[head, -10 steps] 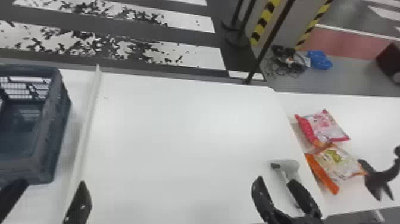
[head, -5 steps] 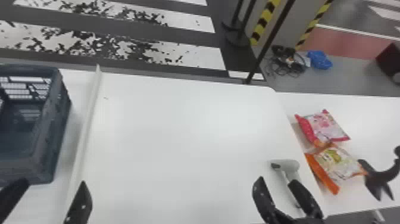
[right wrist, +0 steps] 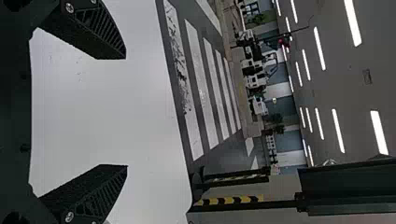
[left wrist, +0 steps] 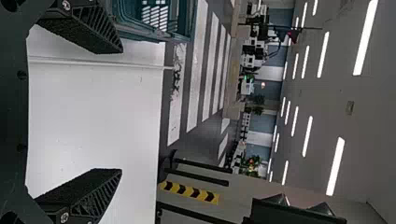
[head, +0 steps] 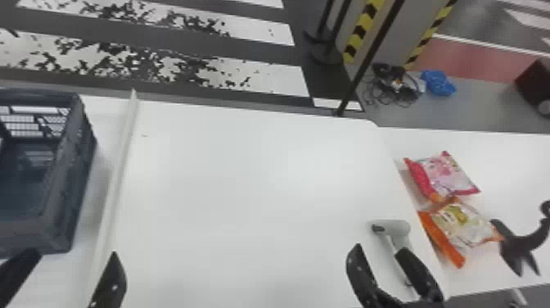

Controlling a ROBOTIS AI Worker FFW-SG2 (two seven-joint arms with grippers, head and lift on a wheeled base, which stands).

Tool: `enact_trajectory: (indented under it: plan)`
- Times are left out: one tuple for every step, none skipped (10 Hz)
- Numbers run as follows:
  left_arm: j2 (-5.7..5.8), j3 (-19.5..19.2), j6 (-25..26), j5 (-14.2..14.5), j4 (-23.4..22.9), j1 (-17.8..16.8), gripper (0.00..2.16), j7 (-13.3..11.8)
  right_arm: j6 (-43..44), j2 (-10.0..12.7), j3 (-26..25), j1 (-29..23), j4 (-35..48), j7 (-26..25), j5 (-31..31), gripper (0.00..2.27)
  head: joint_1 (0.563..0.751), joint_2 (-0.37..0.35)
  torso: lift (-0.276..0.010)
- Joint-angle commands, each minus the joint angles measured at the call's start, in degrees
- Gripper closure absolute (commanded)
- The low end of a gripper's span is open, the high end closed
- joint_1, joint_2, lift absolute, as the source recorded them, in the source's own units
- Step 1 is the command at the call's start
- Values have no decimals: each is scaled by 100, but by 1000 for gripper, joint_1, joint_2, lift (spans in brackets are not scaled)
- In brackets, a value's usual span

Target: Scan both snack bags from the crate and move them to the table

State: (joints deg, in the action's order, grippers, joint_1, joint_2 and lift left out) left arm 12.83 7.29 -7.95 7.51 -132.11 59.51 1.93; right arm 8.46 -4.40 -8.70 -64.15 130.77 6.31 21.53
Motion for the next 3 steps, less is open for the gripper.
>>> enact_trajectory:
  plan:
    - [0, 0, 0, 23, 36, -36, 87, 1, 1, 0, 17, -1, 1, 1, 0, 97, 695, -260, -87]
    - [0, 0, 18, 58, 63, -54, 87, -8, 1, 0, 26, -1, 1, 1, 0, 97, 695, -259, -87]
    - [0, 0, 18, 67, 72, -62, 87, -8, 1, 0, 26, -1, -8, 1, 0, 97, 695, -255, -87]
